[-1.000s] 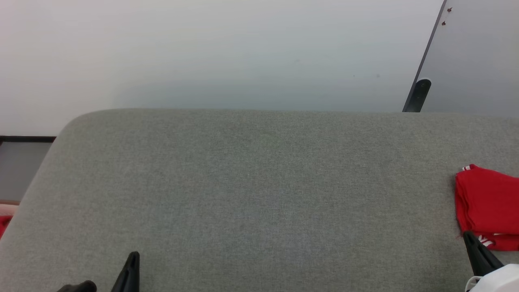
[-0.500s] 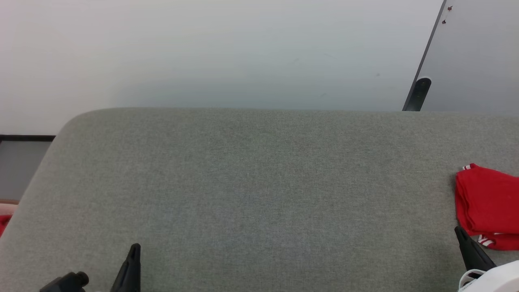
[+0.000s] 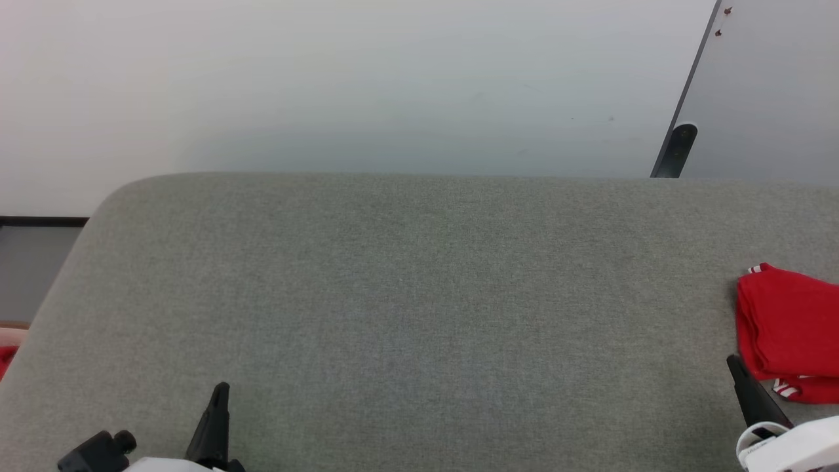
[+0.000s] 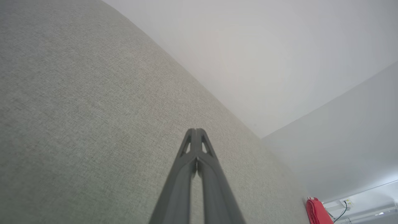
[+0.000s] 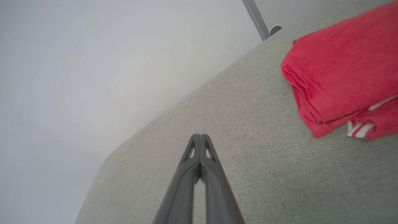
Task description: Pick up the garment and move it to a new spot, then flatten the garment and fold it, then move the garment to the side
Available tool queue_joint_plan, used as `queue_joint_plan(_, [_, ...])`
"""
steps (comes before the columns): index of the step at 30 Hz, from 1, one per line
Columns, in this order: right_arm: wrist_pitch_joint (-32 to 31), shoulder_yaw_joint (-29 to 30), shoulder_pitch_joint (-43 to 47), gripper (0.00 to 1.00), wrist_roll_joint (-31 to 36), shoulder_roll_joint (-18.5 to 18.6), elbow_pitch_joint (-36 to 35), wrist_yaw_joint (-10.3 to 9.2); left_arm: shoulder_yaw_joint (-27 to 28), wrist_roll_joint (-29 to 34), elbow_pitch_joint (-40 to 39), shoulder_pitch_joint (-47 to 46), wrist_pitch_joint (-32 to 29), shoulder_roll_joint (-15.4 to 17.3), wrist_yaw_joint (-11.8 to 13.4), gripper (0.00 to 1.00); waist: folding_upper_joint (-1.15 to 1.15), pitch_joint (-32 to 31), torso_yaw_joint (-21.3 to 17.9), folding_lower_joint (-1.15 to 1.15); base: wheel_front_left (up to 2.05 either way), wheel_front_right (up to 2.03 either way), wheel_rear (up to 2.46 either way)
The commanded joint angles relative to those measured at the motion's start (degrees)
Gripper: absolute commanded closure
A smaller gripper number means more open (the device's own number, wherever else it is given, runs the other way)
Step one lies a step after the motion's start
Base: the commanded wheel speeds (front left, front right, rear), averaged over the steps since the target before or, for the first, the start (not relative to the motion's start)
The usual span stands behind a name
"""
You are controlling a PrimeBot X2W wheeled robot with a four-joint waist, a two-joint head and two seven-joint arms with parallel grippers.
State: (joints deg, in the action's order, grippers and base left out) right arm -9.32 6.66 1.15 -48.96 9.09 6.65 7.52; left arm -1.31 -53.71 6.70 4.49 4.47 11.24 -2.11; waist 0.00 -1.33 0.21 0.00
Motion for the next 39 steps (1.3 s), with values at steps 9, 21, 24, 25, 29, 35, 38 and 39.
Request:
queue_joint_plan(9, [0.7, 0.0, -2.7, 1.00, -7.0, -0.7, 0.5, -0.02, 1.5, -6.3, 0.6, -2.6, -1.7, -0.8, -1.2, 1.00, 0.00, 0.2, 0.0, 0.00, 0.00, 0.00, 0.00])
queue_joint_plan(21, [1.2, 0.0, -3.7, 1.00, -14.1, -1.7, 1.9, -0.02, 2.7, -12.7, 1.9, -4.2, -3.4, -2.3, -2.1, 1.00, 0.00, 0.3, 0.0, 0.00, 0.00, 0.00, 0.00])
queue_joint_plan(24, [1.2, 0.0, -3.9, 1.00, -15.8, -2.0, 2.2, -0.02, 3.0, -14.2, 2.2, -4.7, -3.9, -2.6, -2.2, 1.00, 0.00, 0.4, -0.1, 0.00, 0.00, 0.00, 0.00])
queue_joint_plan(25, [1.3, 0.0, -3.9, 1.00, -16.4, -2.1, 2.3, -0.02, 3.1, -14.7, 2.3, -4.8, -4.0, -2.7, -2.3, 1.00, 0.00, 0.4, -0.1, 0.00, 0.00, 0.00, 0.00])
queue_joint_plan(29, [1.4, 0.0, -4.3, 1.00, -18.4, -2.4, 2.7, -0.02, 3.4, -16.6, 2.7, -5.3, -4.5, -3.1, -2.6, 1.00, 0.00, 0.5, -0.1, 0.00, 0.00, 0.00, 0.00])
queue_joint_plan(35, [1.6, 0.0, -4.8, 1.00, -21.5, -2.9, 3.3, -0.03, 3.9, -19.3, 3.3, -6.1, -5.3, -3.7, -3.0, 1.00, 0.00, 0.6, -0.1, 0.00, 0.00, 0.00, 0.00])
queue_joint_plan(38, [1.7, 0.0, -5.0, 1.00, -23.0, -3.1, 3.5, -0.03, 4.2, -20.7, 3.6, -6.3, -5.7, -4.1, -3.1, 1.00, 0.00, 0.6, -0.1, 0.00, 0.00, 0.00, 0.00])
queue_joint_plan(39, [1.8, -0.1, -4.9, 1.00, -23.5, -3.2, 3.6, -0.03, 4.3, -21.0, 3.7, -6.4, -5.8, -4.2, -3.2, 1.00, 0.00, 0.6, -0.1, 0.00, 0.00, 0.00, 0.00])
